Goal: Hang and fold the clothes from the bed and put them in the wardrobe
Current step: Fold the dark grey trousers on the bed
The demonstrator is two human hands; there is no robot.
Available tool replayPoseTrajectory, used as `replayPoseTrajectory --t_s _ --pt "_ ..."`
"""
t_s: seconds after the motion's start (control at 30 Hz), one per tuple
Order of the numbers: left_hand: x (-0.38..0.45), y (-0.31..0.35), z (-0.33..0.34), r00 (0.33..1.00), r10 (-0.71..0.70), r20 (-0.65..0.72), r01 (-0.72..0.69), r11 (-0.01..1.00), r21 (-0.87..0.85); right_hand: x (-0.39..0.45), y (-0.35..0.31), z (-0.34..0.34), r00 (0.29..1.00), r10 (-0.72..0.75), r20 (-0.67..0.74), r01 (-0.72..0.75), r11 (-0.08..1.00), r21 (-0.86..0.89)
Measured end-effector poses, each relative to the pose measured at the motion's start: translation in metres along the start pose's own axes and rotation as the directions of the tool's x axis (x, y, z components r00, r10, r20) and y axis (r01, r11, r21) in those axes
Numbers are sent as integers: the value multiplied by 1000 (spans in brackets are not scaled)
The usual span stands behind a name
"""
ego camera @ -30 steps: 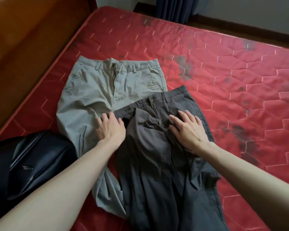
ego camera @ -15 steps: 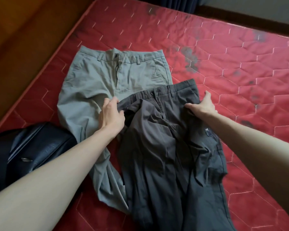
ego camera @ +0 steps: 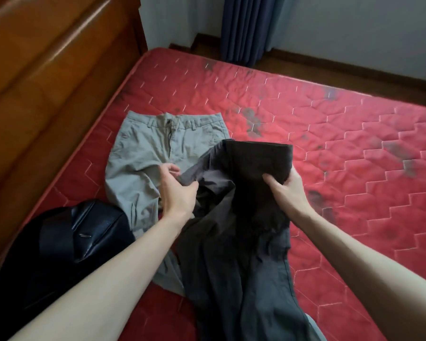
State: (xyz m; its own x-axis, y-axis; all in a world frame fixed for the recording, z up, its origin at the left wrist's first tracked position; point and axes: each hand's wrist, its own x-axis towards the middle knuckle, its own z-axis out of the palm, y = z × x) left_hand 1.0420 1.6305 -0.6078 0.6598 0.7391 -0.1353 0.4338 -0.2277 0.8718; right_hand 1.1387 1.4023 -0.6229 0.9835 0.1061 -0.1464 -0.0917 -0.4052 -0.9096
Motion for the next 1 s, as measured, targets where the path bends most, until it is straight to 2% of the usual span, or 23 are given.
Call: replayPoseTrajectory --t_s 0.1,0.17,0.2,0.27,0.33,0.43,0.53,0.63,0.7,0.77,0.87,1.0 --pt "-36 29 -22 970 -243 29 245 964 -107 -48 -41 -22 1000 9 -17 -9 1000 22" --pt "-58 41 -40 962 -259 88 267 959 -98 -81 -66 -39 999 30 -32 -29 999 23" --pt "-68 48 -51 973 -196 120 203 978 -53 -97 -79 -48 999 30 -45 -29 999 22" --pt "-88 61 -76 982 -6 187 -12 995 98 -129 -102 -68 997 15 -70 -13 999 33" --pt "-103 73 -100 963 123 239 -177 960 217 -161 -125 -90 996 3 -87 3 998 69" --pt "-125 101 -135 951 183 247 -245 937 247 -206 -156 -126 989 60 -134 -40 988 150" --pt "-158 137 -170 977 135 162 -150 985 86 -257 -190 -156 968 141 -208 -82 959 270" --pt "-196 160 -196 989 -54 136 59 998 -28 -305 -221 -181 942 198 -272 -106 942 318" --pt "-220 172 -207 963 -185 196 217 964 -157 -330 -234 -197 937 170 -304 -86 959 271" --pt "-246 190 -213 937 -216 275 293 914 -280 -348 -249 -215 929 131 -347 -58 976 212" --pt "-277 210 -215 934 -78 348 186 939 -289 -368 -267 -244 923 76 -378 -9 985 174" --pt "-298 242 -222 891 165 423 -106 981 -161 -385 -283 -284 932 -24 -361 56 995 80"
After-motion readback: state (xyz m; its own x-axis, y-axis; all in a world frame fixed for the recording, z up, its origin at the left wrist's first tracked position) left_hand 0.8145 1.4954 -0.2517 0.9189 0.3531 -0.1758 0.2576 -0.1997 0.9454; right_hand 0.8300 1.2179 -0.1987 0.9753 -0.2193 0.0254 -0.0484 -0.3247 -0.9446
